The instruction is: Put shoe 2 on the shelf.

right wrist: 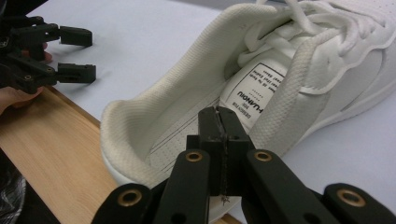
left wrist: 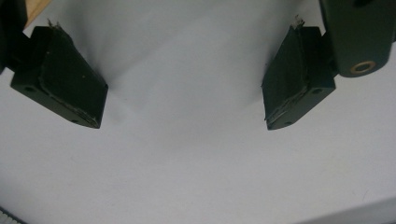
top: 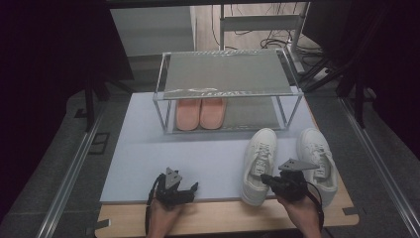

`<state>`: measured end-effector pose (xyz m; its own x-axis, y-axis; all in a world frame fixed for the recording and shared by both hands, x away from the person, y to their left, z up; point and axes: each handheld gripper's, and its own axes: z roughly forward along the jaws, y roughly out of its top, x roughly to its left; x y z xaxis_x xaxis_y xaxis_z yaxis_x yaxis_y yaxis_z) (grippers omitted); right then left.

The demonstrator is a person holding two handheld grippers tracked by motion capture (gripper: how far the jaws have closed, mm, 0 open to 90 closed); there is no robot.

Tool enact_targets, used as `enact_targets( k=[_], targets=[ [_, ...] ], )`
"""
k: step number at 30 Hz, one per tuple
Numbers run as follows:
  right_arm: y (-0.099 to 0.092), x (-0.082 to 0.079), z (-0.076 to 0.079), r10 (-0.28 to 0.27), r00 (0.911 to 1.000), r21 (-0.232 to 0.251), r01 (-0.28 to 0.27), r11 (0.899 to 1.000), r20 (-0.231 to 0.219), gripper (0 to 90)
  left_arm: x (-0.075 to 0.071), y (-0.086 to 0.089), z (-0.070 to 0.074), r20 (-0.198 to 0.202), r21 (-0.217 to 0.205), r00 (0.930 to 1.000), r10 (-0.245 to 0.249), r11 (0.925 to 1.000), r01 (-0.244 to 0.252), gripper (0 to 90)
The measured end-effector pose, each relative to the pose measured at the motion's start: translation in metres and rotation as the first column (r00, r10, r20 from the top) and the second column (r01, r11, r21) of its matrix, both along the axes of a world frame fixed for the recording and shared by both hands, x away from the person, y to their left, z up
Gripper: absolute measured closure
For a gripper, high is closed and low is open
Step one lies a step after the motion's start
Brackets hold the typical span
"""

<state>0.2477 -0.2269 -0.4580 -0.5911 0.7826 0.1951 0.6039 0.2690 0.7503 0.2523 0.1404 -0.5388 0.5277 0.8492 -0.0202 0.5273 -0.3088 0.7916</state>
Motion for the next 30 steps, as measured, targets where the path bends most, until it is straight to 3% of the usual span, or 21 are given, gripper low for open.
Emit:
enact_targets(
  k=[5, 14, 19, 25, 30],
  targets=[
    [-0.003, -0.001, 0.001, -0.017, 0.9997, -0.042, 0.017, 0.999, 0.017, 89.5, 0.0, 0.0, 0.0, 0.0, 0.0, 1.0, 0.0, 1.0, 0.0, 14.3],
    [-0.029, 0.002, 0.003, -0.094, 0.9951, -0.085, 0.096, 0.992, 0.028, 89.4, 0.0, 0.0, 0.0, 0.0, 0.0, 1.0, 0.0, 1.0, 0.0, 14.3],
    [-0.035, -0.001, 0.008, -0.089, 0.9957, -0.073, 0.09, 0.993, 0.025, 88.9, 0.0, 0.0, 0.0, 0.0, 0.001, 1.0, -0.001, 1.0, 0.001, 14.3],
    [-0.043, -0.003, 0.022, -0.124, 0.9905, -0.056, 0.127, 0.99, 0.06, 77.0, 0.0, 0.0, 0.0, 0.001, 0.0, 1.0, 0.0, 1.0, 0.0, 14.3],
    [-0.043, 0.006, 0.024, -0.149, 0.9871, -0.056, 0.152, 0.987, 0.059, 67.4, 0.0, 0.0, 0.0, 0.002, -0.003, 1.0, 0.001, 1.0, -0.001, 14.3]
  ],
)
